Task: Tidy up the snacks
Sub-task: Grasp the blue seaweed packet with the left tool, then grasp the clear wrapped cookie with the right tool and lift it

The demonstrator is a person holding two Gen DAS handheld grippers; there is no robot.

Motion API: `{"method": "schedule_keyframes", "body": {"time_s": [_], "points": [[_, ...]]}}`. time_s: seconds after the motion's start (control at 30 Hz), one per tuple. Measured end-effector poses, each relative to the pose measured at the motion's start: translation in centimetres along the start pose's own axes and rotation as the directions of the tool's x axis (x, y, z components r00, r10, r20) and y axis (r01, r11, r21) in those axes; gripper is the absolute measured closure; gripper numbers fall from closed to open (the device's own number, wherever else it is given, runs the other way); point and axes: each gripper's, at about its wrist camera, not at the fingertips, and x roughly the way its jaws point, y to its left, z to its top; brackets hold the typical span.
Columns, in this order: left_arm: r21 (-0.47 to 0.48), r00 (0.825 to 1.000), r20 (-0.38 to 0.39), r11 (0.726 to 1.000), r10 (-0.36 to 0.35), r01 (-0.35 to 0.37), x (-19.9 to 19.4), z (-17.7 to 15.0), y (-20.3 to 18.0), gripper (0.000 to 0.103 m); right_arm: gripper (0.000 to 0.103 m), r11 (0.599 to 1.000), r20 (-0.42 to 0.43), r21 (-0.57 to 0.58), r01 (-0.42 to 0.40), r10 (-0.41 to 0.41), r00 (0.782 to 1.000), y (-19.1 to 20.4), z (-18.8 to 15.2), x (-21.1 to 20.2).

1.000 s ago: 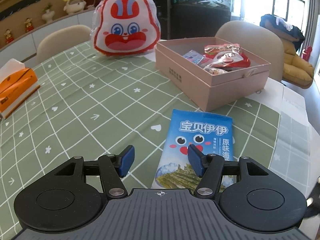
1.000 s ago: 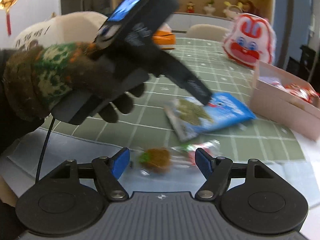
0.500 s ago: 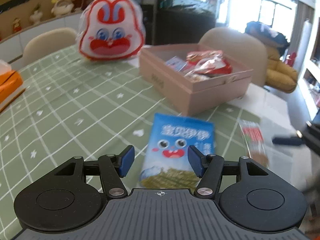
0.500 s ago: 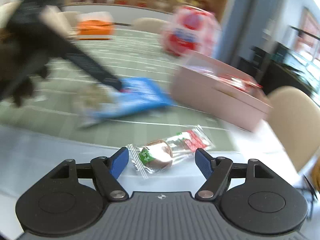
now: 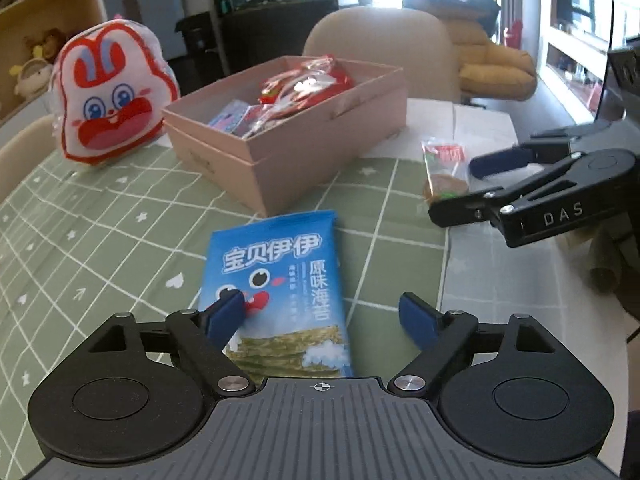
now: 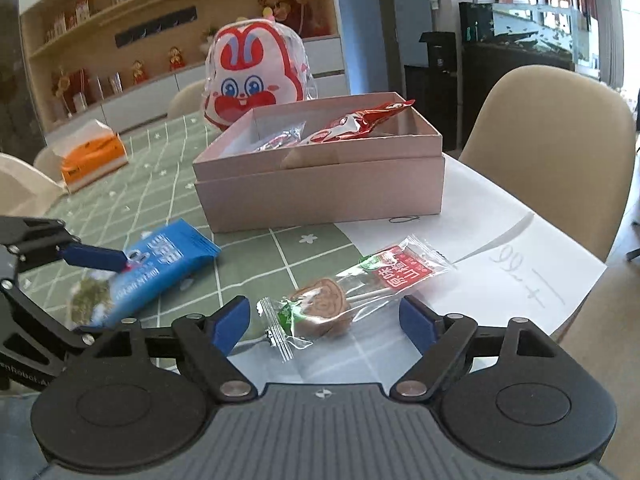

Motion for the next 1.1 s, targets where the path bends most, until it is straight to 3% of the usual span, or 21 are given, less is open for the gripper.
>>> {"method": "schedule_keyframes", "body": {"time_s": [0.1,0.27,0.4,0.5,0.6,0.93,1.1], "points": [[-0.035,0.999,0.019,0.998,0.046,-0.045,-0.4,-0.1,0.9,0.022,0.020,1.000,0.009,0.018,-0.013,0.013,1.000,0.0,0.1,-0.3],[-0.095,0.995,-0.019,0.991,0.097,-0.098,0.5,-0.4,3.0,0.022,0.020,1.000,0.008,0.017,-0.011,0.011,1.000,0.3,0.2,-0.2],[-0.207,0.999,-0.032,0.978,0.032,-0.038,1.5,-0.2,5.0,0.016,0.018,1.000,-0.006,-0.022,0.012,-0.012,1.000,0.9,0.2,-0.1],[-0.261,1.000,0.003,0.965,0.011,-0.010,1.9,0.0,5.9,0.016,0.016,0.998,-0.019,-0.054,0.023,-0.024,1.000,1.3,0.3,0.1],[-0.275,1.000,0.017,0.961,-0.014,0.018,2.1,0.1,6.1,0.011,0.013,0.997,-0.033,-0.079,0.021,-0.024,0.999,1.5,0.3,0.3],[-0.274,0.996,0.064,0.958,-0.068,0.083,0.9,-1.3,6.0,0.013,0.000,0.990,-0.131,-0.135,0.046,-0.064,0.989,2.8,0.6,0.6],[-0.375,0.996,0.068,0.924,-0.059,0.080,0.0,-1.9,6.5,0.014,0.000,0.989,-0.122,-0.136,0.050,-0.067,0.990,2.8,0.4,0.4]]}}
